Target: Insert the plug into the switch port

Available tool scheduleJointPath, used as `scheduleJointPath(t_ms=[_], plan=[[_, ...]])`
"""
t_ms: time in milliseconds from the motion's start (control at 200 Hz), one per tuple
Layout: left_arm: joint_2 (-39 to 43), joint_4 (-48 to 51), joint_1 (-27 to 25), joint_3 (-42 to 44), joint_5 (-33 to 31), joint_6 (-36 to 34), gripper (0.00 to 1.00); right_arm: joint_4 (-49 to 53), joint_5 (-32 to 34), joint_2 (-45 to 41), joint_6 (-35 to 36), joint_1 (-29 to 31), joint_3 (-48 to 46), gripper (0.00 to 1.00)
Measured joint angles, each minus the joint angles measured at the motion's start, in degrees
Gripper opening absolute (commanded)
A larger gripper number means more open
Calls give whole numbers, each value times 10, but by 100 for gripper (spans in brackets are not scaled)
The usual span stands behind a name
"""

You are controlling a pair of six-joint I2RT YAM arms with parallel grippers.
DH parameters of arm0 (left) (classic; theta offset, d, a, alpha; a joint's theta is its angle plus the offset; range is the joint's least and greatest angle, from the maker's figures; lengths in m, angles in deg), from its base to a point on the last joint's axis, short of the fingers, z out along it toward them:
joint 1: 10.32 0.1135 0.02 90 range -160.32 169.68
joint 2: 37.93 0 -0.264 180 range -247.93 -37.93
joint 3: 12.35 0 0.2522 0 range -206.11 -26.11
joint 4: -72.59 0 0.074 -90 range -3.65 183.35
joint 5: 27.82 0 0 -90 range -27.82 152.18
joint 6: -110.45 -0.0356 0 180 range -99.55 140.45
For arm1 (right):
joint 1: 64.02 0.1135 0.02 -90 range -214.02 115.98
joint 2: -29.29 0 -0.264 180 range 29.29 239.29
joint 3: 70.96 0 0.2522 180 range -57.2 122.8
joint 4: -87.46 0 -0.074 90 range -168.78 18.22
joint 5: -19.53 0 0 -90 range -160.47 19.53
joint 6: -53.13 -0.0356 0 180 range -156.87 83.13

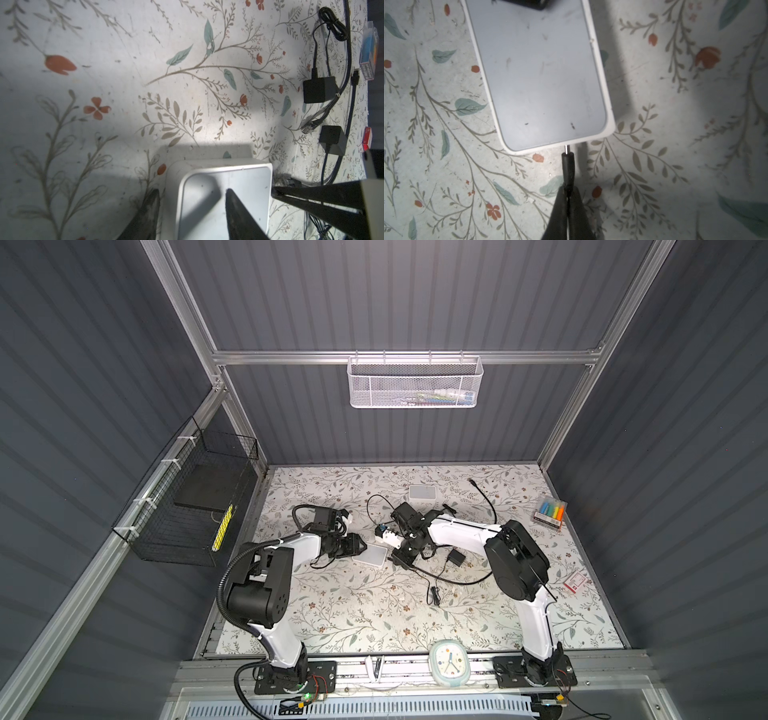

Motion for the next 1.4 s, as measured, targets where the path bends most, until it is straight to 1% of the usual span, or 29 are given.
scheduleJointPath(t_ms=[815, 1101, 1401], plan=[[-16, -30, 0, -2, 31, 0, 50, 7, 4, 3, -4, 3, 1, 0], [-23, -33, -1, -5, 34, -11, 42, 13, 10, 7, -6, 2, 4, 0], [-31, -27, -10, -18, 27, -33, 40, 26, 24, 7, -3, 2, 10, 0]])
